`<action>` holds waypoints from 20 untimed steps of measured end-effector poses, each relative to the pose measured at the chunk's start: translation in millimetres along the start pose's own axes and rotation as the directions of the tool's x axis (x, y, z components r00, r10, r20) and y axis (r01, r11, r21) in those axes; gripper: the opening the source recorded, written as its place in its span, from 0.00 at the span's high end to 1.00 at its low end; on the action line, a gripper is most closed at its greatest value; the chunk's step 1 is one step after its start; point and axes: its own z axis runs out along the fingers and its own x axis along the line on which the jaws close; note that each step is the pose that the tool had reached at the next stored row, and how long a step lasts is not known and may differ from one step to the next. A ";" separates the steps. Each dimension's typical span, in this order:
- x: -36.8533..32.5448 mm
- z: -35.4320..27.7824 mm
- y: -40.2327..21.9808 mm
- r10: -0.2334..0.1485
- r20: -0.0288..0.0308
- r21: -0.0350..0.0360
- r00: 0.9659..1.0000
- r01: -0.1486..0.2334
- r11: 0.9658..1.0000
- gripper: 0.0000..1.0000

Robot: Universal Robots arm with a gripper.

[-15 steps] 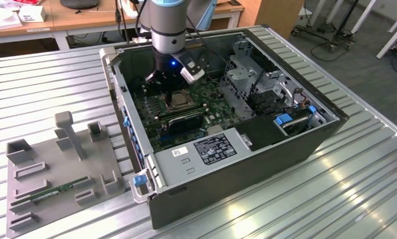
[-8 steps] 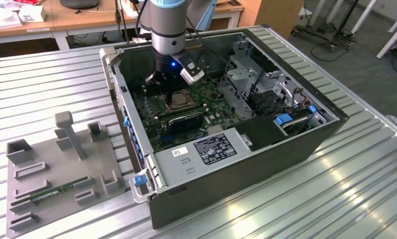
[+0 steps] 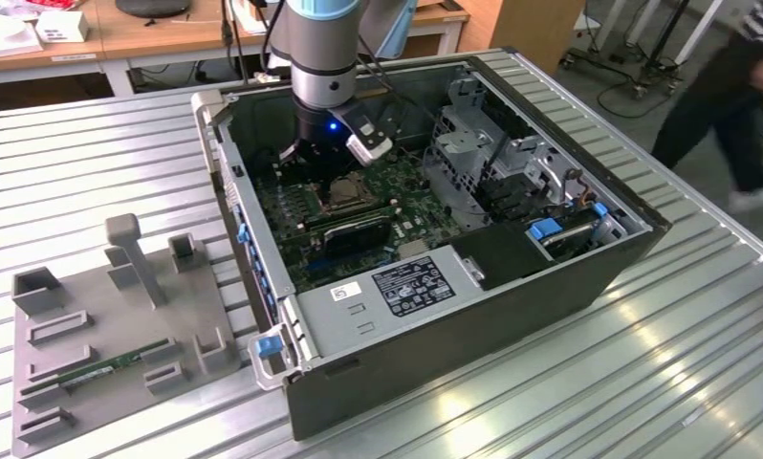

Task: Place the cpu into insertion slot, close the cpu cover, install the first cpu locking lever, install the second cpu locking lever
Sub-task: 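Close the cpu cover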

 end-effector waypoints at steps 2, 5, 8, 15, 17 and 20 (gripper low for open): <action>-0.1 0.1 0.1 0.000 0.000 0.000 1.000 0.000 1.000 0.89; -0.1 0.3 0.1 0.000 0.000 -0.001 1.000 0.000 1.000 0.89; 0.0 1.2 0.0 0.000 0.000 0.000 1.000 0.000 1.000 0.89; 0.2 2.5 -0.2 0.000 0.000 0.000 1.000 0.000 1.000 0.89; 0.2 2.6 -0.3 0.000 0.000 0.000 1.000 0.000 1.000 0.89; 0.2 2.6 -0.3 0.000 0.000 0.000 1.000 0.000 1.000 0.89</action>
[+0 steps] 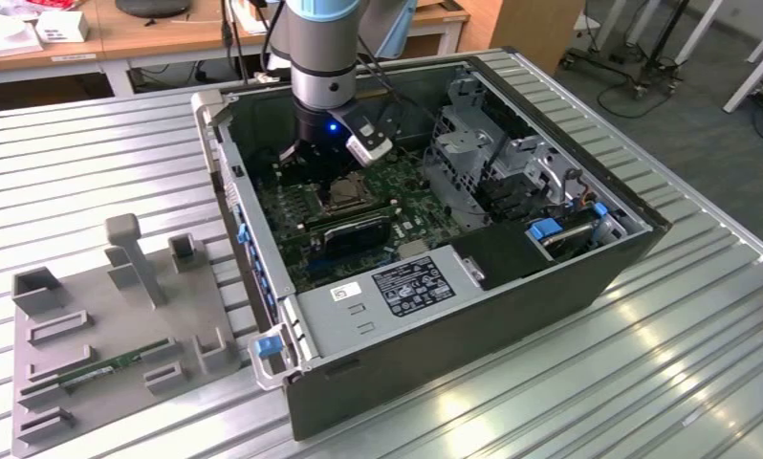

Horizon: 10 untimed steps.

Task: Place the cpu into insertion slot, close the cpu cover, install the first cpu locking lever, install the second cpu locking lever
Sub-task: 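Close the cpu cover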

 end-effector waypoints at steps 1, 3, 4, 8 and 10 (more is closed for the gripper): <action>0.0 0.0 0.0 0.000 0.000 0.000 1.000 0.000 1.000 0.89; -0.1 -0.2 0.1 0.000 0.000 0.000 1.000 0.000 1.000 0.89; -0.2 -0.3 0.3 0.000 0.001 -0.001 1.000 0.000 1.000 0.89; -0.4 -1.7 0.6 0.000 0.001 -0.002 1.000 0.000 1.000 0.89; -0.4 -2.4 0.6 0.000 0.001 -0.002 1.000 0.000 1.000 0.89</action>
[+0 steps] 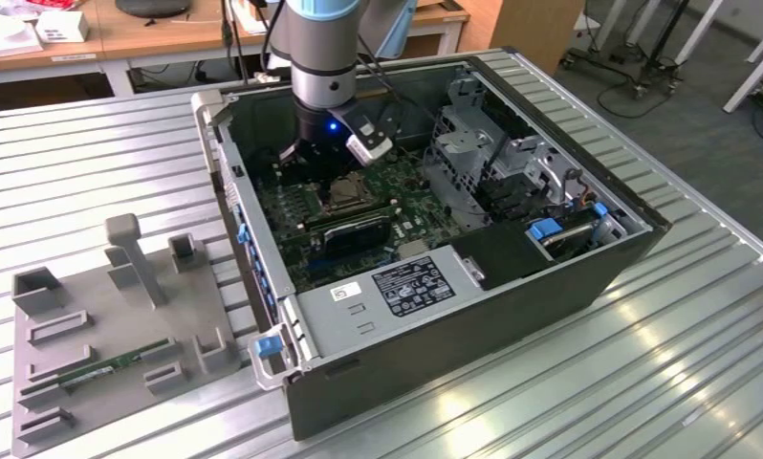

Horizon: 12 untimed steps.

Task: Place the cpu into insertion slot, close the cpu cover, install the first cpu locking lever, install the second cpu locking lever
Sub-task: 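Close the cpu cover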

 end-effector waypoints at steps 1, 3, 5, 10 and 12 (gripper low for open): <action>0.1 -0.6 -0.1 0.000 0.000 0.000 1.000 0.000 1.000 0.89; 0.0 -1.4 0.0 0.000 0.000 0.000 1.000 0.000 1.000 0.89; 0.0 -2.5 0.0 0.000 0.000 0.001 1.000 0.000 1.000 0.89; 0.0 -5.2 0.1 0.000 0.000 0.001 1.000 0.000 1.000 0.89; 0.0 -5.3 0.1 0.000 0.000 0.000 1.000 0.000 1.000 0.89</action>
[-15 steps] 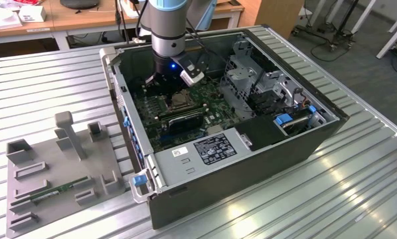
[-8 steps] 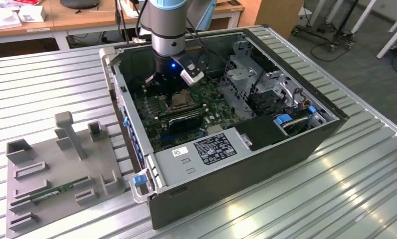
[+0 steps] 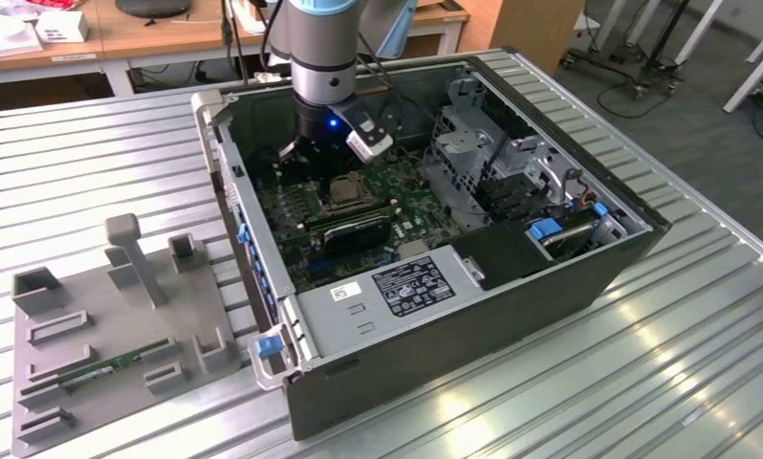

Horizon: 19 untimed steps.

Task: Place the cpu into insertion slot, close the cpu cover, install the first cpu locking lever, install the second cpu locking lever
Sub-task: 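Close the cpu cover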

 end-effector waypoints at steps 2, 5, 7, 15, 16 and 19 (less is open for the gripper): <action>0.0 0.5 0.0 0.000 0.000 0.000 1.000 0.000 1.000 0.89; 0.1 2.0 -0.2 0.000 0.000 0.000 1.000 0.000 1.000 0.89; 0.1 2.3 -0.2 0.000 0.000 0.000 1.000 0.000 1.000 0.89; 0.3 6.3 -0.5 0.000 -0.001 0.001 1.000 0.000 1.000 0.89; 0.3 6.8 -0.5 0.000 -0.001 0.001 1.000 0.000 1.000 0.89; 0.4 8.0 -0.7 0.000 -0.001 0.001 1.000 0.000 1.000 0.89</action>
